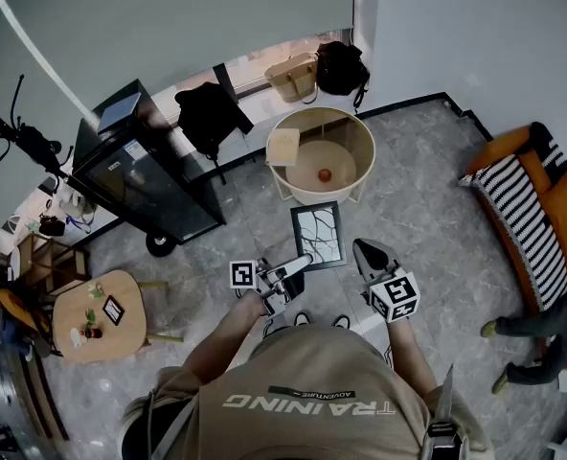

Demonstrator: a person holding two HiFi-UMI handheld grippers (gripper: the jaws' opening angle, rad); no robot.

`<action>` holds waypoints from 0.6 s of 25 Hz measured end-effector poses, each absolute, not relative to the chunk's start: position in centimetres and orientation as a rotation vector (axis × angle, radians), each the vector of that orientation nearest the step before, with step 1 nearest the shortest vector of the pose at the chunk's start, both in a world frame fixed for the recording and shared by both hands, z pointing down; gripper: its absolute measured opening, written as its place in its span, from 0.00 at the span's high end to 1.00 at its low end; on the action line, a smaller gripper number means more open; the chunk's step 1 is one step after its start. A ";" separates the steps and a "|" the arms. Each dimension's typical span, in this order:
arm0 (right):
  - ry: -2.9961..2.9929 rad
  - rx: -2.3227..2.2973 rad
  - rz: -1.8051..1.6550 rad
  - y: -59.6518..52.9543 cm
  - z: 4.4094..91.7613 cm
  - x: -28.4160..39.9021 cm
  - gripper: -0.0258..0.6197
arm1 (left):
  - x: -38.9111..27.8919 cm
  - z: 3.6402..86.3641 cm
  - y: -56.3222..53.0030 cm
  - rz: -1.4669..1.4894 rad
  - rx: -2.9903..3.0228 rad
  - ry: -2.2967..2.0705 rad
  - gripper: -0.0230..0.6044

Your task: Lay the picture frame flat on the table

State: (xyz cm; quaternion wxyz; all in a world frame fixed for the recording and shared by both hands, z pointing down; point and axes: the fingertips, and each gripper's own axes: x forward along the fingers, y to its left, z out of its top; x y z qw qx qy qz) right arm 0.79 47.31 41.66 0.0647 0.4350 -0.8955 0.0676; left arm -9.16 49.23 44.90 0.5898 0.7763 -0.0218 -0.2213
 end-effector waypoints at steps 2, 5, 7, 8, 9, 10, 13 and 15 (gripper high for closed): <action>-2.703 1.315 0.195 46.8 41.9 0.5 0.95 | -9.3 45.0 48.8 -0.520 1.815 -0.053 0.87; -2.702 1.318 0.187 46.0 42.0 -0.4 0.95 | -10.0 45.2 47.9 -0.527 1.825 -0.052 0.86; -2.699 1.316 0.184 45.5 42.0 -1.2 0.95 | -10.8 45.1 47.2 -0.535 1.814 -0.057 0.87; -2.697 1.318 0.183 45.3 41.9 -1.6 0.95 | -11.2 45.2 47.0 -0.535 1.809 -0.058 0.87; -2.697 1.323 0.182 45.1 41.8 -1.9 0.95 | -11.6 45.3 46.7 -0.532 1.808 -0.057 0.87; -2.697 1.329 0.181 44.9 41.7 -2.2 0.95 | -11.9 45.4 46.5 -0.527 1.809 -0.056 0.86; -2.680 1.352 0.174 44.5 41.5 -2.7 0.95 | -12.8 46.0 45.9 -0.517 1.805 -0.055 0.87; -2.653 1.365 0.170 44.3 42.0 -2.7 0.95 | -13.2 46.4 45.7 -0.518 1.805 -0.044 0.87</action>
